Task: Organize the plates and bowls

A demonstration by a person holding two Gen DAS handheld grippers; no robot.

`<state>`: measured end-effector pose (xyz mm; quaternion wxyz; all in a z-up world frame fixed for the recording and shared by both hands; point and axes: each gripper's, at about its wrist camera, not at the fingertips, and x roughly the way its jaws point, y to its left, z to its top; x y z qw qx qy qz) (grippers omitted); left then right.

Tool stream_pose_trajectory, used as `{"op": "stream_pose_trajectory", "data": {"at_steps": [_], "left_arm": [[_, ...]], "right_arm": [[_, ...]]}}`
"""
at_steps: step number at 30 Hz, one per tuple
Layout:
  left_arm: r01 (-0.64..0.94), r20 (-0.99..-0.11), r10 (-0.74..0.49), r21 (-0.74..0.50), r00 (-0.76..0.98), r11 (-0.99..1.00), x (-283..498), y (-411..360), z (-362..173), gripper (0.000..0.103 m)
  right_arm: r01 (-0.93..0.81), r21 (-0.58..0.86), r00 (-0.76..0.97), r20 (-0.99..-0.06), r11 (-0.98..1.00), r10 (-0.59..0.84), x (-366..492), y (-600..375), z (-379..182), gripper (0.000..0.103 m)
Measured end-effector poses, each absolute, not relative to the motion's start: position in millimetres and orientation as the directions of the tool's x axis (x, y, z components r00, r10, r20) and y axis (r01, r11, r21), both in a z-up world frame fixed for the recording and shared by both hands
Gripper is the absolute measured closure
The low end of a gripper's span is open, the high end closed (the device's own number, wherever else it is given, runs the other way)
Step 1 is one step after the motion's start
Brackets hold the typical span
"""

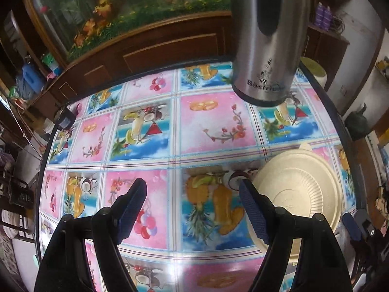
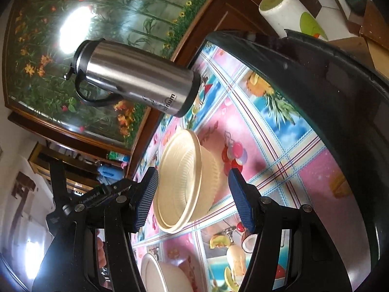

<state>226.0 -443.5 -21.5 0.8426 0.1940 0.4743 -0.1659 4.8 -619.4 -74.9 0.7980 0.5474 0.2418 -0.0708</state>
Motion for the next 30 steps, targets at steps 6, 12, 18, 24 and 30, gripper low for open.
{"op": "stream_pose_trajectory", "data": {"at_steps": [6,12,18,24,30], "left_arm": [[0.478,-0.878,-0.082,0.176,0.472,0.861,221.7,-453.9,-34.3,0.024],[0.487,-0.881,-0.089,0.171,0.464,0.857,214.7,-463.6,-41.4,0.024],[0.515,-0.894,-0.146,0.105,0.424,0.851,210.0,-470.0,-45.7,0.024],[0.551,-0.914,-0.161,0.078,0.372,0.831,203.8,-479.2,-55.4,0.024],[0.539,-0.940,-0.195,-0.014,0.281,0.842,211.6,-472.1,-66.1,0.024]], "right_arm": [[0.364,0.841,0.875,-0.456,0.400,0.161,8.8,-613.4,-70.0,0.043],[0.347,0.851,0.882,-0.439,0.393,0.171,13.6,-609.5,-70.3,0.043],[0.342,0.855,0.882,-0.435,0.389,0.182,18.5,-608.0,-73.3,0.043],[0.331,0.863,0.884,-0.425,0.382,0.194,20.2,-607.9,-73.6,0.043],[0.327,0.866,0.879,-0.425,0.379,0.214,23.1,-605.4,-76.3,0.043]]}}
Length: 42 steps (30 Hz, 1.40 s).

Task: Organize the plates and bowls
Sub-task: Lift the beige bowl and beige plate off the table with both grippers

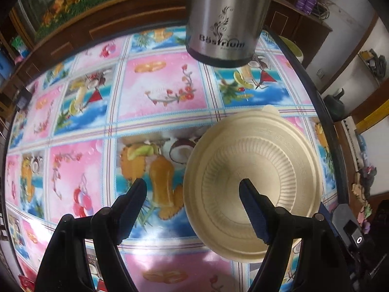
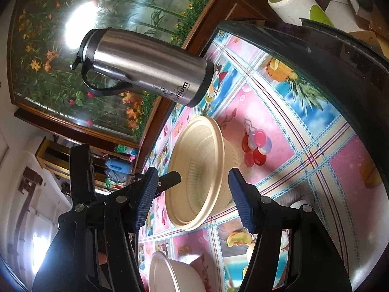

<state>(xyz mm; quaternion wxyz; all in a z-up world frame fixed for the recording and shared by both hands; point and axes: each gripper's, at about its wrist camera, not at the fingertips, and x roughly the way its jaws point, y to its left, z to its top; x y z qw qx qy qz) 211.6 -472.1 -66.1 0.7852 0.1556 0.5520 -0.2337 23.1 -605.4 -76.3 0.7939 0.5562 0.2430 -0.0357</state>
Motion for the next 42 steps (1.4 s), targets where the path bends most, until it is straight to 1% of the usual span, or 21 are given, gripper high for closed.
{"op": "stream_pose_trajectory", "data": {"at_steps": [4,8,11,14,17,18,19,20,21,22,23,24,26,28,31,35,42], "left_arm": [[0.548,-0.955,-0.210,-0.063,0.210,0.834,211.5,-472.3,-76.2,0.024],[0.556,-0.961,-0.189,-0.048,0.201,0.830,208.6,-475.7,-83.6,0.024],[0.548,-0.962,-0.196,-0.061,0.191,0.834,209.2,-474.8,-85.7,0.024],[0.549,-0.964,-0.182,-0.046,0.196,0.835,208.2,-475.7,-87.9,0.024],[0.561,-0.963,-0.183,-0.040,0.200,0.827,204.3,-477.7,-90.9,0.026],[0.563,-0.960,-0.184,-0.034,0.211,0.826,202.5,-478.0,-90.7,0.026],[0.565,-0.958,-0.187,-0.033,0.216,0.824,202.0,-479.1,-90.3,0.030],[0.571,-0.957,-0.189,-0.030,0.222,0.820,200.3,-480.1,-90.3,0.042],[0.578,-0.955,-0.198,-0.036,0.219,0.815,198.8,-480.8,-90.5,0.045],[0.583,-0.954,-0.213,-0.050,0.213,0.811,197.6,-480.7,-89.6,0.055],[0.586,-0.952,-0.223,-0.059,0.211,0.808,196.8,-481.2,-88.5,0.068],[0.591,-0.948,-0.225,-0.052,0.223,0.805,194.2,-482.2,-86.5,0.077],[0.597,-0.939,-0.229,-0.033,0.256,0.801,191.2,-484.3,-82.4,0.085],[0.595,-0.931,-0.245,-0.039,0.270,0.803,190.2,-483.6,-78.7,0.088],[0.589,-0.916,-0.279,-0.060,0.288,0.806,183.6,-482.5,-68.8,0.088],[0.607,-0.881,-0.308,-0.031,0.358,0.794,161.9,-475.1,-48.7,0.088],[0.583,-0.839,-0.401,-0.128,0.368,0.802,152.6,-423.1,-29.5,0.087]], "right_arm": [[0.331,0.872,0.877,-0.425,0.360,0.223,25.1,-604.6,-81.4,0.043],[0.342,0.868,0.876,-0.433,0.359,0.214,25.1,-605.2,-84.5,0.043],[0.347,0.869,0.873,-0.437,0.353,0.218,26.5,-604.0,-87.3,0.043],[0.372,0.852,0.858,-0.467,0.368,0.214,31.0,-600.0,-90.2,0.043],[0.399,0.827,0.843,-0.501,0.396,0.196,34.0,-596.7,-90.5,0.050],[0.416,0.814,0.835,-0.519,0.406,0.185,34.6,-596.2,-90.9,0.060],[0.442,0.798,0.821,-0.544,0.410,0.173,35.1,-596.5,-93.3,0.072],[0.458,0.790,0.812,-0.559,0.407,0.170,35.0,-597.7,-96.3,0.076],[0.465,0.793,0.810,-0.560,0.393,0.174,34.1,-599.6,-100.1,0.085],[0.472,0.794,0.806,-0.564,0.383,0.177,33.6,-601.3,-102.4,0.086],[0.468,0.801,0.811,-0.558,0.374,0.179,32.6,-602.2,-103.2,0.086],[0.466,0.807,0.814,-0.552,0.362,0.181,31.5,-603.2,-104.0,0.087],[0.472,0.801,0.811,-0.559,0.367,0.176,31.7,-603.7,-103.7,0.089],[0.477,0.800,0.813,-0.559,0.365,0.163,29.3,-605.0,-102.5,0.089],[0.450,0.823,0.838,-0.523,0.346,0.153,22.1,-608.8,-96.3,0.089],[0.407,0.834,0.869,-0.479,0.373,0.122,13.9,-607.4,-76.8,0.089],[0.308,0.842,0.909,-0.398,0.443,0.123,6.2,-584.8,-45.8,0.088]]}}
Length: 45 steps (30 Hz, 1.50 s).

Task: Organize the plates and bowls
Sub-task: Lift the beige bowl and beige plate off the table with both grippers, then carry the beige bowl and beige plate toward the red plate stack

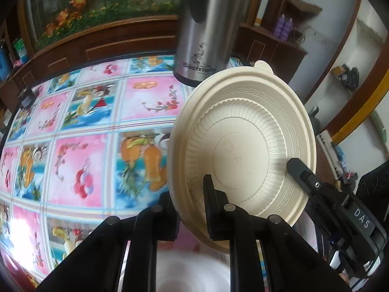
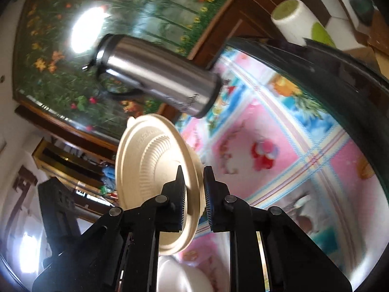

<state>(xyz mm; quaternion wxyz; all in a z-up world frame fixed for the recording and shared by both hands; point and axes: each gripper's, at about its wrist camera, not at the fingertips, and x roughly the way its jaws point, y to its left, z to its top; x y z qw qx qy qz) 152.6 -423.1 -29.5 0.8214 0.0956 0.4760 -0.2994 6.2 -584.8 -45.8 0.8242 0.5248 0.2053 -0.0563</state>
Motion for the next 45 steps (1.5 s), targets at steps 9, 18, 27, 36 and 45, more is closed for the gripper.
{"op": "stream_pose_trajectory", "data": {"at_steps": [9,18,27,36,45], "left_arm": [[0.572,-0.771,-0.440,-0.122,0.460,0.811,125.2,-326.1,-3.9,0.085],[0.511,-0.779,-0.439,-0.180,0.448,0.840,96.6,-222.6,-8.4,0.085],[0.442,-0.794,-0.372,-0.146,0.481,0.885,65.2,-144.1,-17.5,0.085],[0.389,-0.823,-0.328,-0.144,0.464,0.910,39.3,-75.2,-36.7,0.084],[0.288,-0.794,-0.272,-0.128,0.544,0.949,31.0,8.0,-16.4,0.082]], "right_arm": [[0.144,0.763,0.922,-0.336,0.631,0.196,0.1,-501.6,-1.5,0.088],[0.092,0.729,0.875,-0.384,0.678,0.294,-20.0,-401.2,4.3,0.087],[0.030,0.705,0.788,-0.452,0.709,0.417,-19.9,-324.8,-2.5,0.087],[0.020,0.723,0.690,-0.510,0.691,0.514,-22.7,-267.9,-29.6,0.087],[-0.097,0.731,0.603,-0.497,0.676,0.623,18.9,-182.0,-19.5,0.087]]}}
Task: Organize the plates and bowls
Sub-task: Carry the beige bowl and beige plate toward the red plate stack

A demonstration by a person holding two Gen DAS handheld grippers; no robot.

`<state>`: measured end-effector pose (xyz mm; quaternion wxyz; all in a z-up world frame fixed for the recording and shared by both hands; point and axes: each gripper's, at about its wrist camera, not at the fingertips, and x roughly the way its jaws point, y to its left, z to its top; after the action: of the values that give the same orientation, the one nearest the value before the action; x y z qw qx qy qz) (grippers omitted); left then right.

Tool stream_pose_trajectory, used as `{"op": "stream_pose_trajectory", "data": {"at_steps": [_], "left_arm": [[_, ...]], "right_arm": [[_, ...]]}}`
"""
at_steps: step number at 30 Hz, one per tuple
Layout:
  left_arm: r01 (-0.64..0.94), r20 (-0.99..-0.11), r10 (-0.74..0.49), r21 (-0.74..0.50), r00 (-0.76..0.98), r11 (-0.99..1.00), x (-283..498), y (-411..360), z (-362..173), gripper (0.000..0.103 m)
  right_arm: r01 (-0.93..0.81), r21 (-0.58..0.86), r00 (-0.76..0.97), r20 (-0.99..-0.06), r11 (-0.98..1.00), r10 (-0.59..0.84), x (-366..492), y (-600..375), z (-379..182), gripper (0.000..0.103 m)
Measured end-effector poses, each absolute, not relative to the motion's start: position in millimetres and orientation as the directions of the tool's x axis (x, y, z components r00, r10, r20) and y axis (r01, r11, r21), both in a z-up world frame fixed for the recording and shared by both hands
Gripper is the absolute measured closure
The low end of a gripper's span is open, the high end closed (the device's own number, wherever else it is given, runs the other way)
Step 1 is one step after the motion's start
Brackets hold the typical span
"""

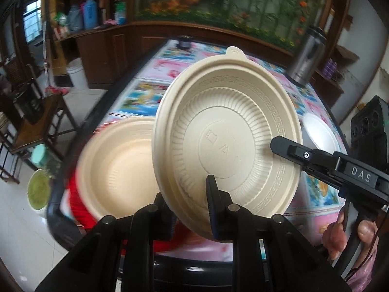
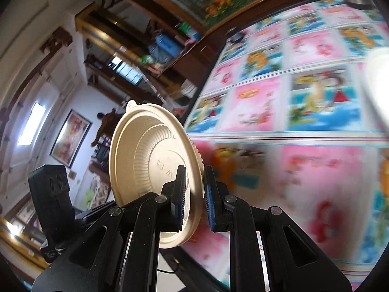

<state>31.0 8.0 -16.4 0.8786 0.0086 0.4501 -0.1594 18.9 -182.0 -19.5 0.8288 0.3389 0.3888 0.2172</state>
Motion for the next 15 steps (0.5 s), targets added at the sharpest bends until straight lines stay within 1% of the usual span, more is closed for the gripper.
{"op": "stream_pose_trajectory", "data": {"at_steps": [4,6,10,15], "left_arm": [[0.221,-0.797,-0.237,-0.134,0.555,0.966,49.9,37.9,-14.8,0.082],[0.193,-0.808,-0.212,-0.124,0.550,0.973,62.6,48.4,-17.3,0.080],[0.144,-0.838,-0.215,-0.165,0.501,0.976,85.0,65.7,-30.0,0.079],[0.128,-0.853,-0.220,-0.180,0.473,0.975,80.4,81.4,-38.5,0.077]], "right_arm": [[-0.145,0.711,0.595,-0.494,0.689,0.635,46.5,-144.1,-10.8,0.087],[-0.165,0.690,0.592,-0.502,0.704,0.630,60.3,-125.6,-7.5,0.087],[-0.170,0.671,0.570,-0.531,0.722,0.627,82.3,-100.4,-13.7,0.087],[-0.165,0.654,0.523,-0.577,0.739,0.627,89.0,-84.9,-24.3,0.087]]}}
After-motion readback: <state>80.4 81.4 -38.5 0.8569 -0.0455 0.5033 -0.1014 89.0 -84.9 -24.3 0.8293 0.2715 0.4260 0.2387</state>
